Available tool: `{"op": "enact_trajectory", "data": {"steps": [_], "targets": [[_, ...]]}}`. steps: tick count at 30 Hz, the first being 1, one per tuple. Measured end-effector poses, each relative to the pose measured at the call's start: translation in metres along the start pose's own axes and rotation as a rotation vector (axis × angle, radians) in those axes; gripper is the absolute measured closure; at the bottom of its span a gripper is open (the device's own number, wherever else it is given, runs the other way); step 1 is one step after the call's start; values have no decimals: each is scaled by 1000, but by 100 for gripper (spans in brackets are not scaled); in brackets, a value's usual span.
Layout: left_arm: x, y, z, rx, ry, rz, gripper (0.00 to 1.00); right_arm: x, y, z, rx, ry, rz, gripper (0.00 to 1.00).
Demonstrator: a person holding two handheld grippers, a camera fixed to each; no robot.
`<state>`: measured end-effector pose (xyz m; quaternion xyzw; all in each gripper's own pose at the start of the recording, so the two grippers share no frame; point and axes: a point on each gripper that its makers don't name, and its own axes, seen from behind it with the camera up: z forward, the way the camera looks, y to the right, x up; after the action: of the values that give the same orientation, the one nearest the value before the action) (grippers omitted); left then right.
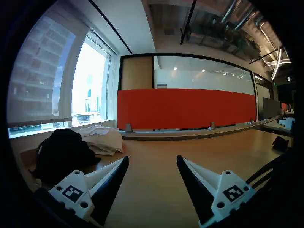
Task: Fold towel
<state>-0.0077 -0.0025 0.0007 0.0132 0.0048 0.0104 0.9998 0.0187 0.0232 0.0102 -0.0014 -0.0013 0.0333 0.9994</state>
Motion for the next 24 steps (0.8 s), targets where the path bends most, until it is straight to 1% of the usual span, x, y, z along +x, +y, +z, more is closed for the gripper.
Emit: {"op": "enact_trajectory", "data": {"steps": [3,6,12,15,18,24], "targets": [[0,0,0,0,0,0,6,-7,0,0,9,-9,26,0],[0,0,0,0,0,-1,6,-13,2,0,6,-16,34,0],[0,-1,0,0,0,0,6,-18,8,0,-8,-11,19,0],[0,0,0,0,0,0,6,-20,8,1,-11,-10,28,0],[0,-1,0,0,0,-1,6,-20,6,1,-5,-3,22,0],[0,0,0,0,0,0,6,-22,-1,-1,3,0,-15,0]]}}
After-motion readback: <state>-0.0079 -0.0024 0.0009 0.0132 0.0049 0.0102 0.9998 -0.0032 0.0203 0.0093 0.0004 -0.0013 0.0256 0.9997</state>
